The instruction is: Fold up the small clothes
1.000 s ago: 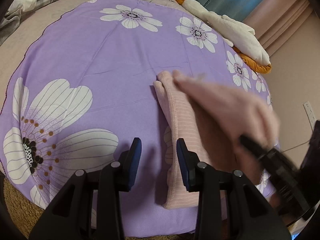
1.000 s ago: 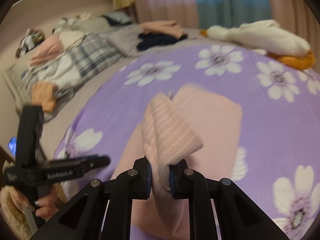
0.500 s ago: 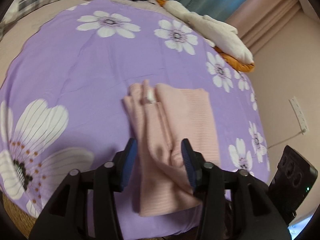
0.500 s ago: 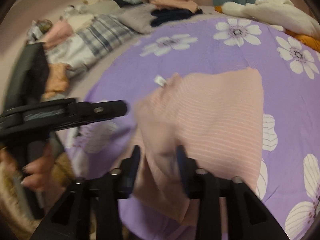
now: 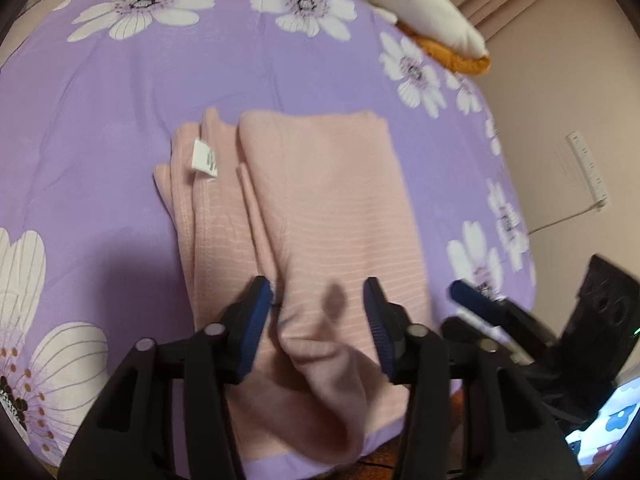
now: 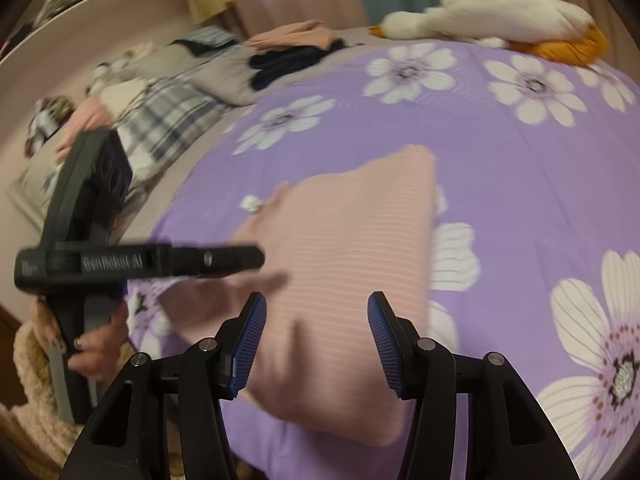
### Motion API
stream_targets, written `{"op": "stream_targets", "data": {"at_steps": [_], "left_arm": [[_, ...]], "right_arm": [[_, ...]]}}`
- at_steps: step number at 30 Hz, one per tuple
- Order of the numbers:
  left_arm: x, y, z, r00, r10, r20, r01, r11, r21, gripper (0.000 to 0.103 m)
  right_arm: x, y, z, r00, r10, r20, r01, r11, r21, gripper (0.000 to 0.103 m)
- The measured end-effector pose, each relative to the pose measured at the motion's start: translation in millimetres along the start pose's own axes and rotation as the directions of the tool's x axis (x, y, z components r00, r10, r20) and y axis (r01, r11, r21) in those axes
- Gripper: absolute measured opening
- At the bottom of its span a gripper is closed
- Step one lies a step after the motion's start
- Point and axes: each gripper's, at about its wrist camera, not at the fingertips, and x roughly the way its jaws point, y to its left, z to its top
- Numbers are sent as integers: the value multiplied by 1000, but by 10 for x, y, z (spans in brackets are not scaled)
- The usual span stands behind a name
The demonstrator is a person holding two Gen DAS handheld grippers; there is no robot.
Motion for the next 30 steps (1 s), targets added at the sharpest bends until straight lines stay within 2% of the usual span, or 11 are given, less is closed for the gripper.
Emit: {"op": "stream_targets", "data": {"at_steps": [1, 3, 7, 10, 12, 15, 22, 27, 30], "left_arm": [[33, 13, -18, 1000, 15, 0, -15, 1000, -4, 18], [55, 52, -42, 1000, 10, 14, -10, 1000, -12, 14], [-165, -15, -125, 992, 31, 120, -32, 999, 12, 11], [-369, -94, -167, 982, 38, 186, -47, 998, 41, 11], [-445, -86, -209, 979, 40, 199, -52, 997, 51, 11], [-419, -5, -272, 976, 87, 198, -97, 994, 44, 11], [-131, 279, -391, 984, 126, 125, -123, 992, -30, 15], [-121, 283, -439, 980, 137, 145, -133, 990, -36, 17], [-170, 266, -443, 979, 143, 147, -139, 990, -40, 25]], "right_arm": [[4, -40, -6, 1000, -9, -2, 9, 1000, 13, 53], [21, -117, -4, 1000, -19, -8, 19, 999, 32, 53], [63, -211, 10, 999, -37, -18, 38, 997, 68, 53], [47, -225, 14, 999, -39, -12, 40, 997, 73, 53], [44, -209, 14, 999, -35, -10, 36, 997, 67, 53], [79, -190, 10, 999, -32, -19, 33, 998, 59, 53], [193, -173, -9, 998, -32, -56, 35, 998, 54, 53], [265, -182, -22, 996, -39, -79, 43, 998, 54, 53], [283, -180, -29, 996, -36, -85, 41, 998, 55, 53]]}}
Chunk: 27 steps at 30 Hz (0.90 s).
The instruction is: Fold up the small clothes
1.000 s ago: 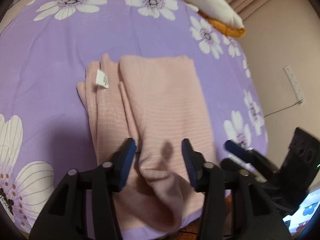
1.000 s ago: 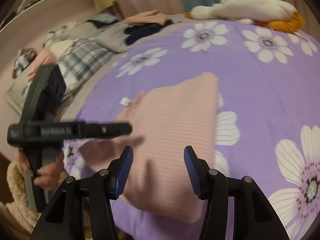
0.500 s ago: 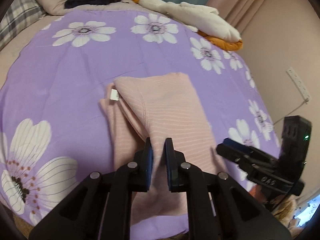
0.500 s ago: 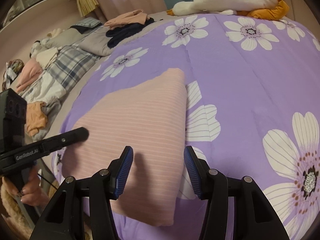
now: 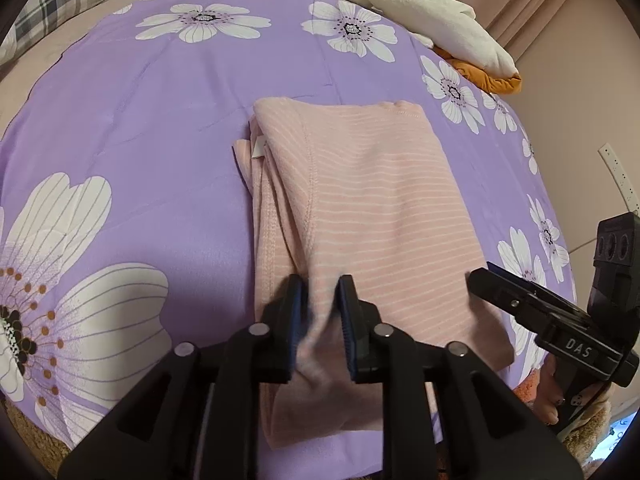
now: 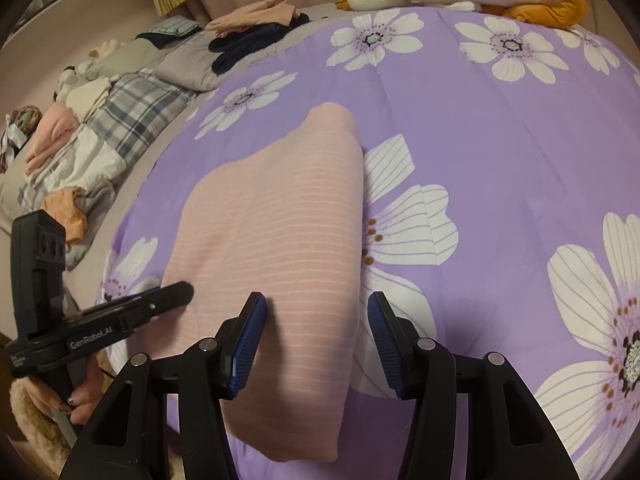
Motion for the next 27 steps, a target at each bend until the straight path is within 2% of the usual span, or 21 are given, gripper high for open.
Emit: {"op": "stream_targets", "data": {"at_steps": [2, 3, 5, 6, 7, 11, 17, 23, 24, 25, 26, 27], "left_arm": [[-91, -3, 22, 1000, 4, 15, -4, 1000, -9, 32], [-141, -4, 36, 1000, 0, 31, 0, 1000, -8, 38], [-261, 5, 71, 997, -4, 80, 5, 1000, -7, 56], [-290, 8, 87, 995, -7, 99, 8, 1000, -7, 69], [-315, 22, 102, 993, -12, 115, 13, 1000, -6, 74], [-214, 107, 125, 996, -24, 88, 27, 999, -33, 77], [117, 242, 60, 998, -59, -12, 57, 994, -92, 77], [222, 196, 86, 990, -140, -24, 137, 987, -89, 77], [255, 171, 93, 986, -162, -30, 158, 983, -88, 71], [284, 152, 97, 983, -183, -36, 179, 980, -87, 59], [321, 130, 97, 978, -205, -46, 200, 975, -91, 55], [348, 113, 92, 977, -209, -47, 203, 974, -101, 53]], "right_arm": [[2, 0, -3, 1000, -2, 0, 2, 1000, 1, 55], [1, -2, -1, 1000, -4, 2, 4, 1000, 2, 60], [-11, -6, -3, 1000, -3, 12, 3, 1000, 6, 66], [-14, -13, 0, 1000, 1, 15, -1, 1000, 9, 67], [-10, -24, 4, 1000, 9, 16, -9, 1000, 15, 67], [28, -49, 8, 999, 35, 12, -35, 999, 35, 74], [159, -67, -6, 995, 104, -15, -102, 993, 60, 74], [309, -70, -1, 990, 136, -38, -133, 988, 79, 74], [308, -62, -1, 990, 139, -33, -136, 988, 77, 74], [305, -45, 3, 990, 136, -26, -134, 989, 66, 71], [302, -31, 4, 991, 131, -20, -129, 990, 55, 68], [302, -21, 3, 992, 124, -17, -123, 991, 48, 61]]}}
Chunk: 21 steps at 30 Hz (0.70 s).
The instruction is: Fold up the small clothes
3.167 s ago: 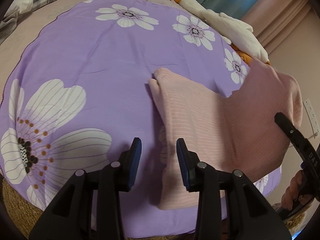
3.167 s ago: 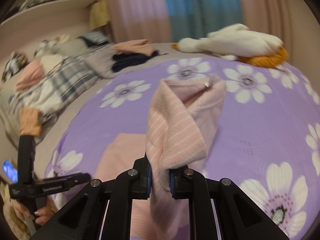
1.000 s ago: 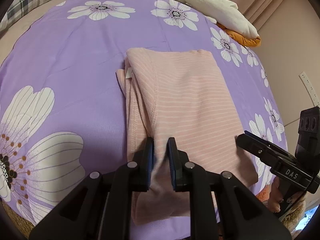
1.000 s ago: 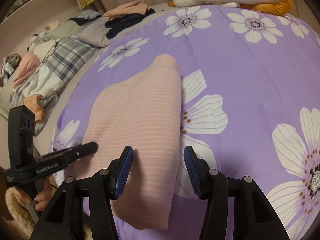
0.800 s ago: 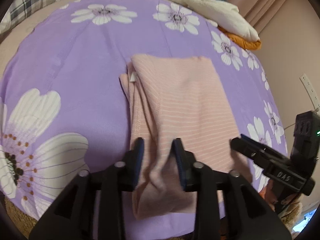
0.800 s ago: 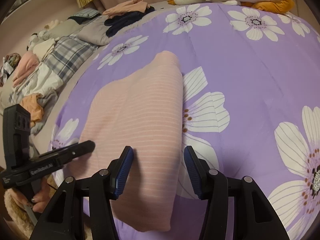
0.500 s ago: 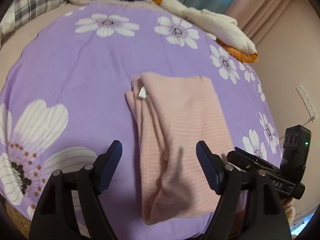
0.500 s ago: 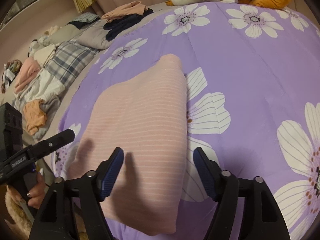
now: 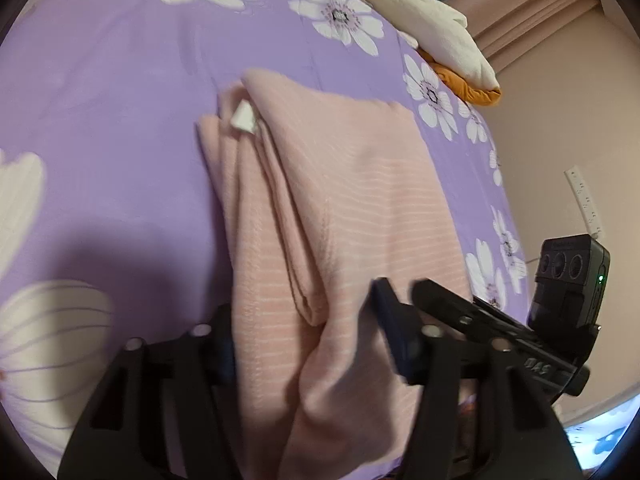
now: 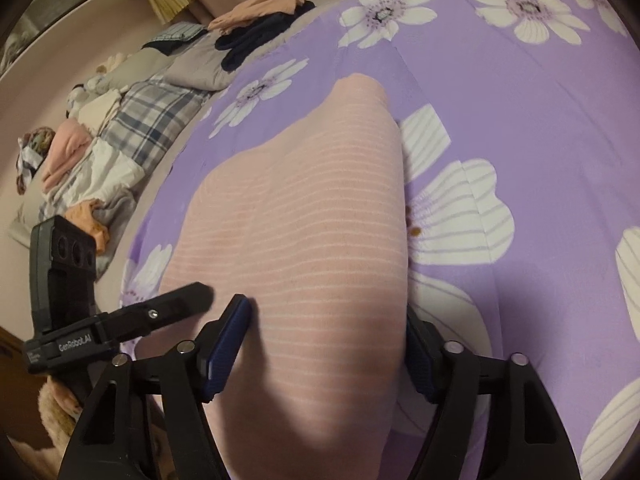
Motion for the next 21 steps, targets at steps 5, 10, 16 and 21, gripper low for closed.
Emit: {"op": "stream_targets", "data": {"at_steps": [5, 10, 16, 21], "left_arm": [[-56, -183, -2, 999, -6, 37, 4, 999, 35, 34], [-249, -587, 60, 995, 0, 103, -16, 987, 157, 32], [-383, -932, 187, 981, -31, 193, -18, 968, 250, 33], [-323, -1145, 381, 970, -69, 231, 2, 960, 281, 33]], "right_arm": [[-65, 58, 18, 999, -16, 34, 16, 1000, -24, 31], [-276, 211, 111, 994, -37, 99, 46, 995, -90, 27], [-608, 226, 310, 978, -26, 205, 53, 991, -127, 27], [-803, 140, 531, 961, -45, 272, 87, 986, -145, 27]]}}
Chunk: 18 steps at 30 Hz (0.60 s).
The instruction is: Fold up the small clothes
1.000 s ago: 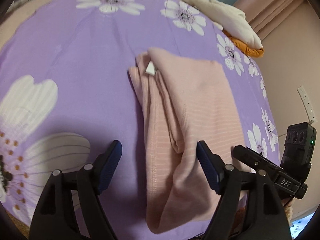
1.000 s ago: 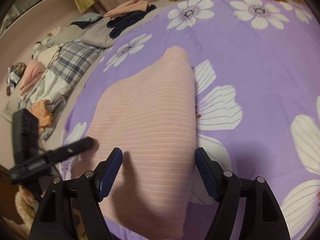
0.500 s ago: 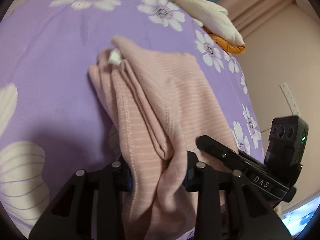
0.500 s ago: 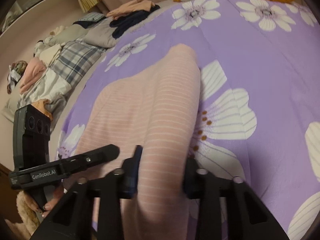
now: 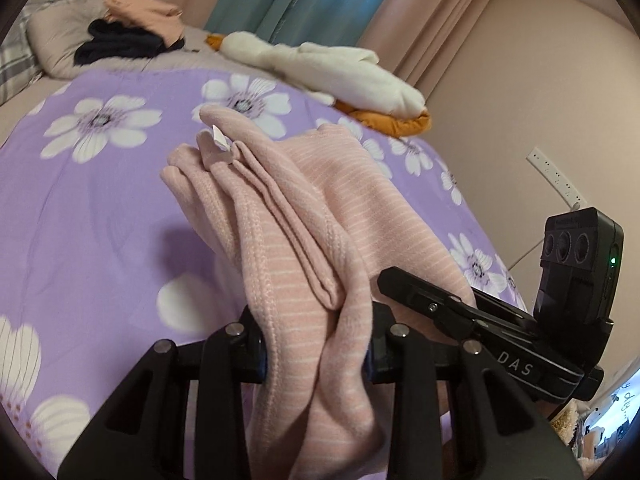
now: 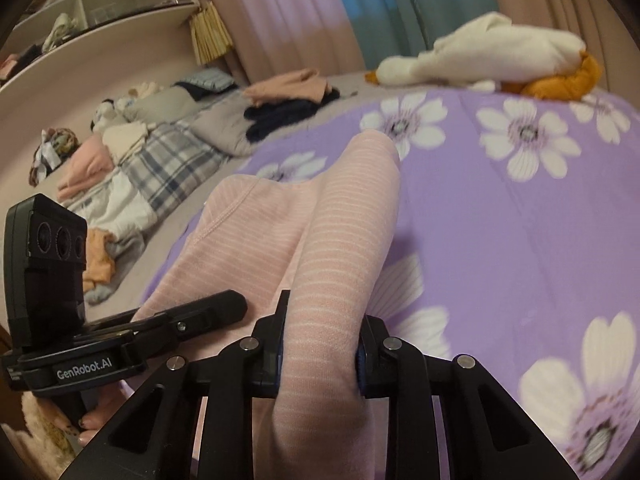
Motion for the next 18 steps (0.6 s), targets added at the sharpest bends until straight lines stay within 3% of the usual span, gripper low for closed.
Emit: {"op": "stream_targets", "data": {"at_steps": [6, 18], "left_arm": [[315, -79, 162, 1000, -7, 19, 7, 1000, 0, 33], [1140, 46, 48, 991, 58, -120, -63, 997, -34, 33]], "right_arm": [[34, -246, 148, 999, -31, 35, 32, 999, -14, 27], [467, -889, -8, 995, -41, -86, 51, 992, 112, 27]]}}
